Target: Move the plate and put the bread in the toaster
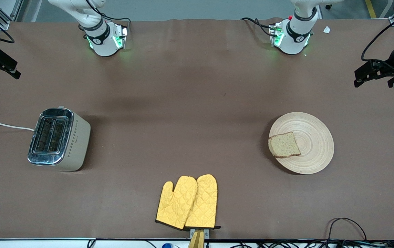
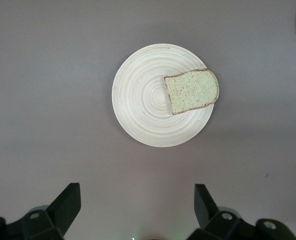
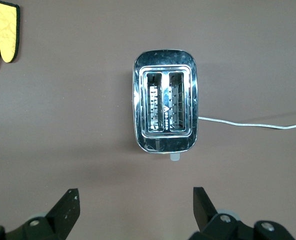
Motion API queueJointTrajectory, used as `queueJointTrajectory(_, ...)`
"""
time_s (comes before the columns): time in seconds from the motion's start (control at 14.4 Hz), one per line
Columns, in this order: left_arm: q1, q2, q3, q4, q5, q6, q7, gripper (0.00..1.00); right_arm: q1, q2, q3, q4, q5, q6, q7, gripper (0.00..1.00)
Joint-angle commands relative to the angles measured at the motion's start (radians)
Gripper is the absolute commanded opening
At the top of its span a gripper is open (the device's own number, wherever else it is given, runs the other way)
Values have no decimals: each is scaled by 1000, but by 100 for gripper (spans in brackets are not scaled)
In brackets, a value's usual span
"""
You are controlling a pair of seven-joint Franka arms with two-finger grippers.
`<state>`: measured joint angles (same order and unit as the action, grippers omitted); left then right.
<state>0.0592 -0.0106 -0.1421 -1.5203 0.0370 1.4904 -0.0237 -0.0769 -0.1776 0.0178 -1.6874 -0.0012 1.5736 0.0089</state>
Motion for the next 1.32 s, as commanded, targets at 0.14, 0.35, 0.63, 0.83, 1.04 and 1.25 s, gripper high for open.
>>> queueJointTrajectory(0.14,2,3,-2,26,4,-18,11,100,9,-6,1,-6,1,0,6,100)
queueJointTrajectory(0.35,46,24,12,26,-46,-15,25,100,9,-6,1,-6,1,-3,6,100)
queueJointTrajectory(0.63,180,144,12,26,-234,37,53,100,8,-6,1,-9,1,-9,6,100)
queueJointTrajectory(0.83,205,240,12,25,-281,140,80,100,6,-3,1,-24,1,-14,0,100)
queueJointTrajectory(1.04,218,346,13,25,-376,192,79,100,8,4,-1,-26,1,-10,-9,100)
queueJointTrajectory(1.25,281,434,12,23,-449,217,155,100,2,6,-2,-28,4,-3,-7,100)
